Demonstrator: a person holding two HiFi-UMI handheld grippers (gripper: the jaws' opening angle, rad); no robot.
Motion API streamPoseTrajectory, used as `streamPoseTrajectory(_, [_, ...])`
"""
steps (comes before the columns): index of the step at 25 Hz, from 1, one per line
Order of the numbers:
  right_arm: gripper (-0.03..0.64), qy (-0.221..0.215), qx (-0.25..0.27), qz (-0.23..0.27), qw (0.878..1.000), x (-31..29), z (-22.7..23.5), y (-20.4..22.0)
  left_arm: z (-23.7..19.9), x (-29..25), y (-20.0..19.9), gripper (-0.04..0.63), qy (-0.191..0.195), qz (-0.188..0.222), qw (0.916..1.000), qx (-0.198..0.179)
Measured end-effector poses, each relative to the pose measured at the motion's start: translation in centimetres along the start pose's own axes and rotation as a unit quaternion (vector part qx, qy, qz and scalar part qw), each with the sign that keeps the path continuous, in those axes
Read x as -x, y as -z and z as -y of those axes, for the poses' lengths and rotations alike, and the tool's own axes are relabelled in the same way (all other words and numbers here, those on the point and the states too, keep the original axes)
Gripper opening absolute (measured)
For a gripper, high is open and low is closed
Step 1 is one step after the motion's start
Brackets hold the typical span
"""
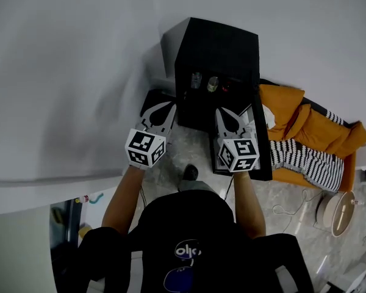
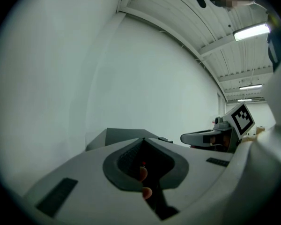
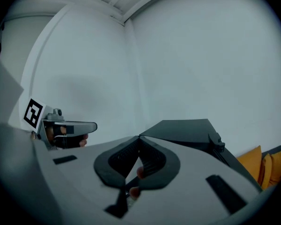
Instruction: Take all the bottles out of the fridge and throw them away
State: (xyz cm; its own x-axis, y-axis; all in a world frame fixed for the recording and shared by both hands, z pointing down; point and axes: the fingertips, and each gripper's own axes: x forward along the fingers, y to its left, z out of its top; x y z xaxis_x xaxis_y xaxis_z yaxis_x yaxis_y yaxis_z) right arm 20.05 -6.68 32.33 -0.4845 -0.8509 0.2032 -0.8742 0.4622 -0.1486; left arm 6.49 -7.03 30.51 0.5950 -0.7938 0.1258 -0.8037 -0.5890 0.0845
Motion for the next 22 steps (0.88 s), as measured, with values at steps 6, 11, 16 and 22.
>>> streamPoseTrajectory(6, [0.007, -0.009, -0.006, -0.004, 1.0, -2.2, 2.8, 0.0, -0.6, -3.4, 0.2, 0.006, -0.007, -0.007, 0.9999, 0.0])
streamPoseTrajectory(11, [0.008, -0.014, -0.012, -0.008, 1.0, -3.3, 4.3, 0.3, -0.7, -5.2, 0.6, 0.006, -0.013, -0.014, 0.9998, -0.001])
streamPoseTrajectory(16, [0.006, -0.014, -0.016, -0.008, 1.0, -3.8, 5.3, 0.6, -0.4, -6.5, 1.0, 0.006, -0.01, -0.021, 0.9997, -0.005])
streamPoseTrajectory(22, [0.008, -0.008, -0.015, -0.006, 1.0, -4.3, 6.2, 1.0, -0.1, -7.8, 1.1, 0.006, -0.001, -0.017, 0.9998, -0.009])
